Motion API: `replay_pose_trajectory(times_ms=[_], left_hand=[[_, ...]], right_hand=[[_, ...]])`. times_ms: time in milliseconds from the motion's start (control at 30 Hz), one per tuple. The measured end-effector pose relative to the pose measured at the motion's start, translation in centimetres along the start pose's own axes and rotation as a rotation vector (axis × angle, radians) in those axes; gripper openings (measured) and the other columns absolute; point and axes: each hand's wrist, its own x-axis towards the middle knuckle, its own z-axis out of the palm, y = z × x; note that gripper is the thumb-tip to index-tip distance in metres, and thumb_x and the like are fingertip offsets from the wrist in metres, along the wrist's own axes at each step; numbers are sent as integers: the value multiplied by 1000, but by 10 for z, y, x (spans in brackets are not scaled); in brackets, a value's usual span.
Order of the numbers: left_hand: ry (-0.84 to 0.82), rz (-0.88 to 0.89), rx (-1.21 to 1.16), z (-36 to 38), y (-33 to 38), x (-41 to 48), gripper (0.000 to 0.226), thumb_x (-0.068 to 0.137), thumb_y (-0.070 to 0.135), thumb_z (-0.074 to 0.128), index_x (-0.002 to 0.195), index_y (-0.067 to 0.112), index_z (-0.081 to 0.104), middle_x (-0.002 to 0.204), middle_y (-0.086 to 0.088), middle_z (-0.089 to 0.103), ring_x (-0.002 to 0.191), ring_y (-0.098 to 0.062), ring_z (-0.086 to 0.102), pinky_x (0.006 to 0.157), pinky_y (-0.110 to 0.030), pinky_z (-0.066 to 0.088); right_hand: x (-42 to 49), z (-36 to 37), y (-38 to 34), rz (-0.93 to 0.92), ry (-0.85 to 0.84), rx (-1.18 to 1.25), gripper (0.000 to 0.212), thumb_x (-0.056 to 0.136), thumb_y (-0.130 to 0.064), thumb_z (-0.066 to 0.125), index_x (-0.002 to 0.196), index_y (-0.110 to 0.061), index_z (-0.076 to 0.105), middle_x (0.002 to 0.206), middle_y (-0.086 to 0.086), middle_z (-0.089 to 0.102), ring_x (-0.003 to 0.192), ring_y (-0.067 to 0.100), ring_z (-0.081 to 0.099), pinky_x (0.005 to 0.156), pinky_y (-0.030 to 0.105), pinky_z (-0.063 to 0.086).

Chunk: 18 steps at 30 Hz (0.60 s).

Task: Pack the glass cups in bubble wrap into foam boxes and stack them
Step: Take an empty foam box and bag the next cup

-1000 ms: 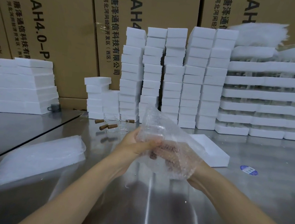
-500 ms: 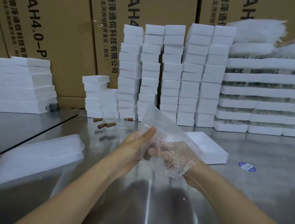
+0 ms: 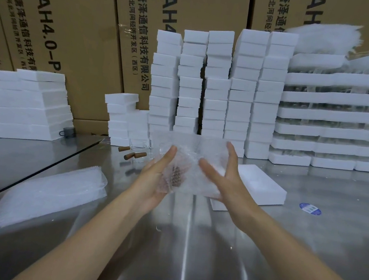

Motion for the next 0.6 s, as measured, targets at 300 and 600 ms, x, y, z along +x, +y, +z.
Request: replay_pose_trajectory(times_ms=[300,600], left_hand=[[-106,-86,228,-10,-6,5,58,92,47,80,136,10,71,135,-12,74,126,-28,71,110,-46,55],[-165,-127,130,-4,-7,5,40,74,41,90,108,21,87,131,-17,75,123,-34,72,103,-52,59]], right_hand=[[14,-17,-2,14,3,216,22,91,5,70,104,-12,72,96,8,76,83,24,73,70,34,61],[19,-26,0,-67,-48,294,23,77,-7,75,96,3,66,95,2,73,87,17,72,85,27,60]])
